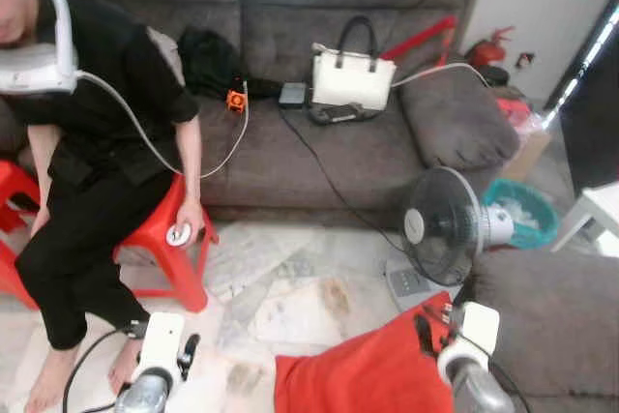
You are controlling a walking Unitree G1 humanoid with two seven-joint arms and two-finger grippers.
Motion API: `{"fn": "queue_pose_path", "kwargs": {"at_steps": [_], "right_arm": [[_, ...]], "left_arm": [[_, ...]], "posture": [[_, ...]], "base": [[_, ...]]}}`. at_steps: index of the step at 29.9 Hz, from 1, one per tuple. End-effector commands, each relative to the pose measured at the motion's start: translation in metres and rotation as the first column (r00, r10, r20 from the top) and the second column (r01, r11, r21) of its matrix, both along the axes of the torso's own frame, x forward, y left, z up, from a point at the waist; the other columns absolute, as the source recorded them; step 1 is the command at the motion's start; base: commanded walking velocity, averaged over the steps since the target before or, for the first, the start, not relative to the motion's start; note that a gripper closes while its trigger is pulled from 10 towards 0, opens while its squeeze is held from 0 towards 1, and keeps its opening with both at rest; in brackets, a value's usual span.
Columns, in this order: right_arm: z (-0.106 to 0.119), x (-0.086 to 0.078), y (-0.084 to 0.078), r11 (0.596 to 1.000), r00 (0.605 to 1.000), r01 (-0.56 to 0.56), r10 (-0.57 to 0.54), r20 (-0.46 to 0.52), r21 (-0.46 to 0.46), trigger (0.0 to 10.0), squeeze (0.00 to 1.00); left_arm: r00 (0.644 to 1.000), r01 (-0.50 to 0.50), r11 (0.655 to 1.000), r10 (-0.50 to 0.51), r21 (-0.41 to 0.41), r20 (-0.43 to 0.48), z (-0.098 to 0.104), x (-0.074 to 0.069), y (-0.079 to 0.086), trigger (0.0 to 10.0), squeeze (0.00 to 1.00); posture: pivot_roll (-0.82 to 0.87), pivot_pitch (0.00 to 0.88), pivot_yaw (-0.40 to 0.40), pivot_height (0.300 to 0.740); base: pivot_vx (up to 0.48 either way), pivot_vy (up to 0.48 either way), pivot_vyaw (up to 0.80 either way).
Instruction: Move the pillow to the sofa from floor
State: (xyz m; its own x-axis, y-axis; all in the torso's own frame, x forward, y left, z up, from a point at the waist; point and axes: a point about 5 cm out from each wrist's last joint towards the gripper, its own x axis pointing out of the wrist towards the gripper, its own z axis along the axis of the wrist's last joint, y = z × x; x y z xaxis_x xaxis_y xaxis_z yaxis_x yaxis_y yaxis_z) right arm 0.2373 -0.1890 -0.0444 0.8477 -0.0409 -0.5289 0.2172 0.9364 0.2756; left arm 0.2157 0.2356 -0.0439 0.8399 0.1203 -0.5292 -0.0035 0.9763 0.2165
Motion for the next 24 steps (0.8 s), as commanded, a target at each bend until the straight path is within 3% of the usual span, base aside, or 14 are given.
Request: {"fn": "queue_pose_path", "kwargs": {"at_steps": [1, 3, 5, 9, 14, 19, 24], "right_arm": [[-0.007, -0.01, -0.007, 1.0, 0.999, 0.023, -0.024, -0.046, -0.003, 10.0, 0.0], [-0.008, -0.011, -0.006, 1.0, 0.998, 0.02, -0.02, -0.064, -0.009, 10.0, 0.0], [-0.011, -0.014, -0.002, 1.0, 0.996, 0.015, -0.016, -0.083, -0.008, 10.0, 0.0], [-0.017, -0.022, 0.001, 1.0, 0.994, 0.009, -0.01, -0.112, -0.01, 10.0, 0.0], [-0.03, -0.045, 0.001, 1.0, 0.982, 0.007, -0.01, -0.188, -0.02, 10.0, 0.0], [-0.041, -0.066, -0.001, 0.999, 0.959, 0.01, -0.02, -0.282, -0.036, 10.0, 0.0], [-0.044, -0.072, 0.0, 0.999, 0.953, 0.013, -0.023, -0.304, -0.035, 10.0, 0.0]], "left_arm": [[0.999, 0.043, 0.999, -0.043, -0.013, -0.017, -0.003, -0.002, -0.006, 10.0, 0.0], [0.995, 0.083, 0.996, -0.081, -0.027, 0.054, 0.02, 0.039, -0.022, 10.0, 0.0], [0.992, 0.095, 0.995, -0.092, -0.032, 0.081, 0.031, 0.056, -0.029, 10.0, 0.0], [0.997, 0.044, 0.997, -0.039, -0.066, 0.071, 0.028, 0.053, -0.028, 10.0, 0.0], [0.997, -0.064, 0.988, 0.071, -0.138, 0.044, 0.023, 0.049, -0.027, 10.0, 0.0], [0.998, -0.043, 0.996, 0.039, -0.085, -0.043, 0.019, 0.049, -0.024, 10.0, 0.0], [0.987, -0.039, 0.999, 0.035, -0.023, -0.159, 0.014, 0.046, -0.02, 10.0, 0.0]], "posture": [[0.07, 0.012, -0.035, 0.74], [0.07, 0.012, -0.035, 0.74], [0.07, 0.013, -0.037, 0.74], [0.07, 0.016, -0.037, 0.74], [0.08, 0.019, -0.037, 0.74], [0.07, 0.008, -0.031, 0.74], [0.07, 0.0, -0.025, 0.74]], "base": [[0.0, 0.0, 0.0], [0.0, 0.0, 0.0], [0.0, 0.0, 0.0], [0.0, 0.0, 0.0], [0.0, 0.0, 0.0], [0.0, 0.0, 0.0], [0.0, 0.0, 0.0]]}}
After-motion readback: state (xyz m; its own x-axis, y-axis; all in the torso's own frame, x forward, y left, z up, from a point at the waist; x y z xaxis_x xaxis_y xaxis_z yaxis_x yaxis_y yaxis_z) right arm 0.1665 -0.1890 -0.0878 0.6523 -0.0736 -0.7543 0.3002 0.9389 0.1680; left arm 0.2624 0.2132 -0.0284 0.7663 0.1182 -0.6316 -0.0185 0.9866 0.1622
